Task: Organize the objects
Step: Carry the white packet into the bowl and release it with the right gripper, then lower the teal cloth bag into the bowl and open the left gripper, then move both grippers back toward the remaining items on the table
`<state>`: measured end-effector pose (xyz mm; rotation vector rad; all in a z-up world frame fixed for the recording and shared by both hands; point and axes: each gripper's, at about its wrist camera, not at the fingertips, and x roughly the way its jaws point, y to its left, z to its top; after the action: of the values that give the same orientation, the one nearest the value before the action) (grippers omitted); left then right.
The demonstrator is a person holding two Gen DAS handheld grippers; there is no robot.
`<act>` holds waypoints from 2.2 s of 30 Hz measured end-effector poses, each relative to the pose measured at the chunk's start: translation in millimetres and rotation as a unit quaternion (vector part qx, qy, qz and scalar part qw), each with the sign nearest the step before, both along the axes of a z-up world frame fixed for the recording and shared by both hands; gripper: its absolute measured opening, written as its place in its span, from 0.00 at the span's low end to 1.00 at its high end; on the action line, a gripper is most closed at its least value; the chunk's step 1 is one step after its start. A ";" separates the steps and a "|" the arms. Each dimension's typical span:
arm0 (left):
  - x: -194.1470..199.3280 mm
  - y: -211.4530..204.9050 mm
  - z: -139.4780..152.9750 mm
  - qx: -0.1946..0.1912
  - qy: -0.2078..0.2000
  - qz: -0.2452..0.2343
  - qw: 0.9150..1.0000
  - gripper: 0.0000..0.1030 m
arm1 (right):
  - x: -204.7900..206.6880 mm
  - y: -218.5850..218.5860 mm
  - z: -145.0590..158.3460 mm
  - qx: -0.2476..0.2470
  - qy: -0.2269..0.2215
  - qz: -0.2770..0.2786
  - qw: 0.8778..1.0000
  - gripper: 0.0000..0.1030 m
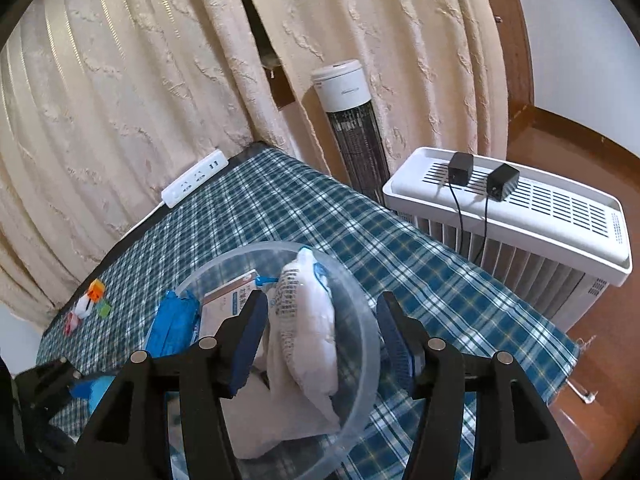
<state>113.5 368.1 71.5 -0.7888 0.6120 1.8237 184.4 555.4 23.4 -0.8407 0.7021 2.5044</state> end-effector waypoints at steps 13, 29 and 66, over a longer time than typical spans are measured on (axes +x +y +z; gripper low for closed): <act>-9.1 -14.9 -3.4 0.002 -0.007 0.027 1.000 0.81 | 6.7 -9.1 6.7 0.005 0.014 0.001 1.000 0.57; -27.7 -34.4 -14.7 -0.011 -0.004 0.086 0.996 0.83 | -32.8 -53.4 7.1 0.089 -0.047 0.061 0.993 0.62; -73.8 -111.7 -5.6 0.030 -0.033 0.225 0.973 0.93 | -35.6 -138.3 44.1 0.128 -0.020 0.102 0.986 0.65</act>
<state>39.6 256.4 65.8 -1.0024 0.3472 2.2029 148.8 417.1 67.4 -0.9035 0.2814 2.6727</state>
